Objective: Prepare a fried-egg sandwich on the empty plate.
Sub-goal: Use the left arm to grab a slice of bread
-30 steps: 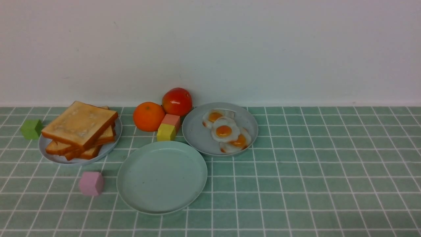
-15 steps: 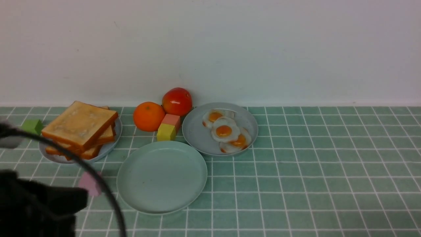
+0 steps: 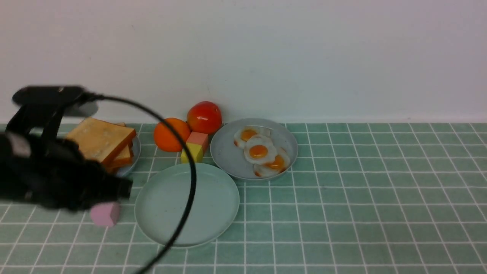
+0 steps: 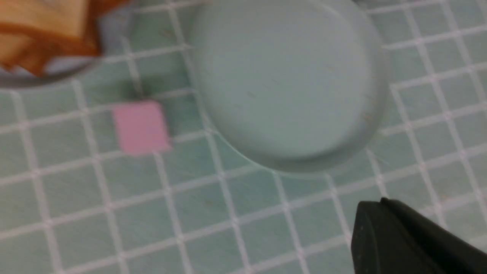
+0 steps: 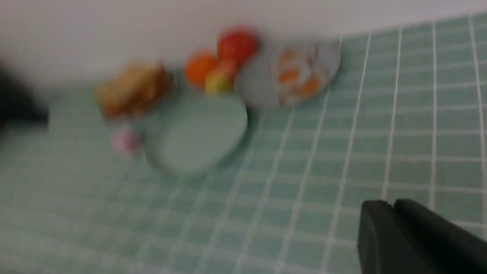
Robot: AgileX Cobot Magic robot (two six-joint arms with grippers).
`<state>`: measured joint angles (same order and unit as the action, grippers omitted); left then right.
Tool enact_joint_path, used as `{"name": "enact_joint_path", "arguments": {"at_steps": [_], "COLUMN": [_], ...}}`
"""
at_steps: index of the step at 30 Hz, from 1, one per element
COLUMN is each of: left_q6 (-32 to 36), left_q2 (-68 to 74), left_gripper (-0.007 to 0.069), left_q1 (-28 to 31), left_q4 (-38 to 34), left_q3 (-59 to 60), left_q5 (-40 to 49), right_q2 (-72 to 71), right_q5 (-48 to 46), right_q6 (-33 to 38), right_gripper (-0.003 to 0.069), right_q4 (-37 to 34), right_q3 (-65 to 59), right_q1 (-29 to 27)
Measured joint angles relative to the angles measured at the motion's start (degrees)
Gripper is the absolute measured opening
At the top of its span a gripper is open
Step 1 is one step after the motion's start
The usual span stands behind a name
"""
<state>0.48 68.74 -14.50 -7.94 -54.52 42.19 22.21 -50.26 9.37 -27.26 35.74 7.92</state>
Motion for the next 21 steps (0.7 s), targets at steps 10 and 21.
{"name": "enact_joint_path", "arguments": {"at_steps": [10,21], "left_q6": [3.41,1.06], "left_q2": [19.48,35.29], "left_gripper": [-0.0013,-0.0009], "left_q1": [11.31,8.58], "left_q4": [4.19,13.15], "left_q3": [-15.13,-28.3], "left_q5": [0.39,0.04], "right_q2": [16.29,21.24], "right_q5": [-9.77,-2.35], "right_q6": [6.39,8.31], "right_gripper": [0.0,0.0003], "right_q4": [2.63,3.77], "right_q3": [15.68,20.2], "right_q1": [6.65,8.11]}}
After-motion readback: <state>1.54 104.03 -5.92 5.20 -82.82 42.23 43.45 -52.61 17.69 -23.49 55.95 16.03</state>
